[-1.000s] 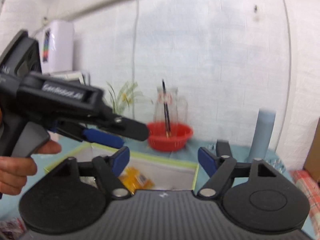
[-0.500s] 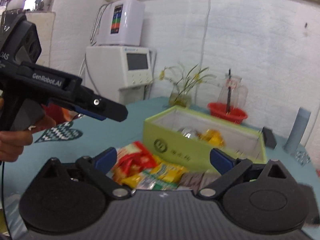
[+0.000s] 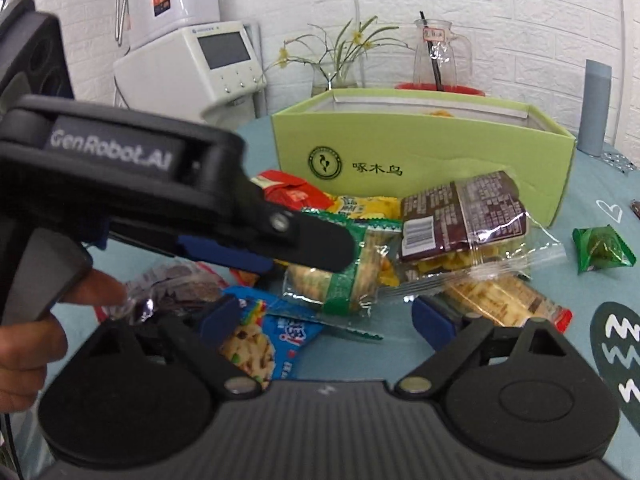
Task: Organize snacks
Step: 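Grasp the green-striped cracker packet with both grippers and lift it, then lower the cracker packet into the green box and open the grippers, then grasp the blue rainbow-print cookie packet with both grippers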
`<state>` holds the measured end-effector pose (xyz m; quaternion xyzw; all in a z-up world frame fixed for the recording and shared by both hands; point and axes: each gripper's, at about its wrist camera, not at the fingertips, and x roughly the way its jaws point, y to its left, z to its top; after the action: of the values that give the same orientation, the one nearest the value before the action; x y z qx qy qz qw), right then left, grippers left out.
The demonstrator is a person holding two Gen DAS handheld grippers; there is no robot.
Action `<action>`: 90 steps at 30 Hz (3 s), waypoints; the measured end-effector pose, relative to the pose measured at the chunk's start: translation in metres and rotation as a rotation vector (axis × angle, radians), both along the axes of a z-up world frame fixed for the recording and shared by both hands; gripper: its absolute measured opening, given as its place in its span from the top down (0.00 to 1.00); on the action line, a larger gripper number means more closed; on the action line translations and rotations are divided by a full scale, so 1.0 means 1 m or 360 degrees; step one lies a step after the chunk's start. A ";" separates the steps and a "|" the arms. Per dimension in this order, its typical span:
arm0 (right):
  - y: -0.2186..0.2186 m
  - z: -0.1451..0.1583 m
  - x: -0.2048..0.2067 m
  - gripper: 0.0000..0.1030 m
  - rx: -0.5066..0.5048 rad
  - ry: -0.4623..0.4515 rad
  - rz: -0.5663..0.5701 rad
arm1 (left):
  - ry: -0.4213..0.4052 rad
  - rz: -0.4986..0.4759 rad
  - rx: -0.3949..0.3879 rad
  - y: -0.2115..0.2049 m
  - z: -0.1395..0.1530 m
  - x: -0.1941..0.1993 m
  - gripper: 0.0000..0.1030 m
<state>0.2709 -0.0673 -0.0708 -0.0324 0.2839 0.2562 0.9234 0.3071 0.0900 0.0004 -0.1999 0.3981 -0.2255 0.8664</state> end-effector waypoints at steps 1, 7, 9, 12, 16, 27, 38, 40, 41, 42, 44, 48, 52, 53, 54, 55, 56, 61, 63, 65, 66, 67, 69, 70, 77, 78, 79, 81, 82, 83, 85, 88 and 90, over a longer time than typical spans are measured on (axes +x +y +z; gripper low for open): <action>0.001 0.000 0.004 0.10 0.0001 0.0012 0.0013 | 0.0009 -0.0005 0.0003 -0.002 -0.001 0.003 0.49; 0.000 -0.002 0.012 0.46 0.0059 0.0079 0.0035 | 0.0013 -0.0017 0.0079 -0.001 -0.004 0.004 0.79; 0.000 0.002 -0.001 0.49 0.0017 0.0014 0.0042 | 0.0003 -0.0023 0.0027 0.005 0.000 -0.006 0.84; -0.002 0.016 -0.017 0.49 0.0023 -0.0078 0.0055 | -0.0060 -0.0010 -0.0046 0.010 0.018 -0.018 0.84; -0.008 0.041 -0.014 0.48 0.0015 -0.0208 0.0052 | -0.0172 -0.0019 -0.0048 0.004 0.049 -0.009 0.82; -0.054 0.090 0.126 0.47 -0.0052 -0.0274 -0.0091 | -0.0172 -0.0057 -0.0027 -0.056 0.094 0.151 0.81; -0.072 0.073 0.190 0.30 -0.0093 -0.0252 -0.0122 | -0.0152 0.0015 -0.0045 -0.051 0.072 0.211 0.47; -0.079 0.084 0.174 0.28 -0.0068 -0.0323 -0.0134 | -0.0227 0.0031 -0.0065 -0.043 0.088 0.195 0.46; -0.082 0.090 0.163 0.27 -0.0049 -0.0358 -0.0133 | -0.0257 0.0036 -0.0073 -0.040 0.094 0.186 0.45; -0.085 0.096 0.151 0.24 -0.0033 -0.0393 -0.0131 | -0.0291 0.0037 -0.0082 -0.036 0.103 0.174 0.42; -0.089 0.105 0.123 0.15 -0.0012 -0.0470 -0.0127 | -0.0359 0.0039 -0.0087 -0.030 0.117 0.146 0.38; -0.083 0.111 0.060 0.10 -0.0013 -0.0562 -0.0052 | -0.0463 -0.0015 -0.0050 -0.019 0.125 0.079 0.32; -0.065 0.098 0.010 0.09 0.0019 -0.0509 0.0090 | -0.0468 0.0013 0.0019 -0.005 0.108 0.011 0.30; -0.058 0.091 0.000 0.09 0.0020 -0.0471 0.0142 | -0.0440 0.0043 0.0030 0.001 0.100 -0.006 0.29; -0.051 0.083 -0.008 0.09 0.0015 -0.0423 0.0191 | -0.0401 0.0070 0.0040 0.006 0.090 -0.021 0.29; -0.044 0.074 -0.016 0.09 0.0001 -0.0373 0.0237 | -0.0361 0.0102 0.0043 0.011 0.081 -0.034 0.29; -0.037 0.061 -0.023 0.09 -0.0017 -0.0323 0.0275 | -0.0305 0.0146 0.0037 0.016 0.069 -0.048 0.29; -0.022 0.010 -0.054 0.09 0.0029 -0.0008 0.0296 | -0.0067 0.0144 -0.0036 0.028 0.025 -0.083 0.32; -0.016 -0.003 -0.064 0.09 0.0063 0.0088 0.0314 | -0.0036 0.0092 -0.0025 0.024 0.017 -0.083 0.34; -0.007 -0.013 -0.075 0.09 0.0016 0.0089 0.0293 | 0.0012 0.0013 -0.0034 0.018 0.011 -0.077 0.37; -0.003 -0.014 -0.080 0.09 -0.0020 0.0054 0.0281 | 0.0041 0.0010 -0.0032 0.016 0.008 -0.075 0.38; 0.001 -0.014 -0.082 0.09 -0.0046 0.0046 0.0280 | 0.0047 0.0009 -0.0019 0.015 0.005 -0.074 0.38; 0.006 -0.013 -0.084 0.09 -0.0066 0.0044 0.0329 | 0.0072 0.0001 0.0017 0.010 0.000 -0.070 0.37; 0.008 -0.013 -0.085 0.09 -0.0078 0.0040 0.0330 | 0.0085 0.0003 0.0023 0.009 -0.003 -0.068 0.36; -0.007 -0.009 -0.076 0.01 -0.0028 0.0085 0.0278 | 0.0136 -0.0084 -0.0041 -0.012 -0.010 -0.067 0.37; -0.011 -0.008 -0.076 0.01 -0.0010 0.0094 0.0265 | 0.0142 -0.0086 -0.0021 -0.015 -0.011 -0.066 0.39; -0.015 -0.008 -0.076 0.01 0.0015 0.0105 0.0256 | 0.0142 -0.0080 -0.0009 -0.016 -0.010 -0.066 0.40; -0.023 -0.005 -0.074 0.01 0.0037 0.0133 0.0227 | 0.0117 -0.0051 -0.0006 -0.014 -0.005 -0.062 0.39; -0.026 -0.004 -0.072 0.01 0.0048 0.0138 0.0196 | 0.0103 -0.0036 -0.0008 -0.012 -0.002 -0.060 0.39; -0.029 -0.002 -0.070 0.01 0.0063 0.0132 0.0168 | 0.0097 -0.0024 -0.0007 -0.010 0.000 -0.057 0.37; -0.033 0.000 -0.067 0.01 0.0114 0.0130 0.0114 | 0.0095 -0.0034 0.0015 -0.013 0.002 -0.052 0.37; -0.032 -0.001 -0.062 0.16 0.0108 0.0136 0.0114 | 0.0146 -0.0064 0.0074 -0.019 -0.007 -0.047 0.42; -0.028 -0.001 -0.064 0.27 0.0004 0.0053 0.0105 | 0.0157 -0.0079 0.0113 -0.022 -0.013 -0.048 0.70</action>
<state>0.2067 -0.0950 -0.0714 -0.0363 0.2976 0.2874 0.9097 0.2592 0.0681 -0.0127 -0.1699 0.4529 -0.2224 0.8465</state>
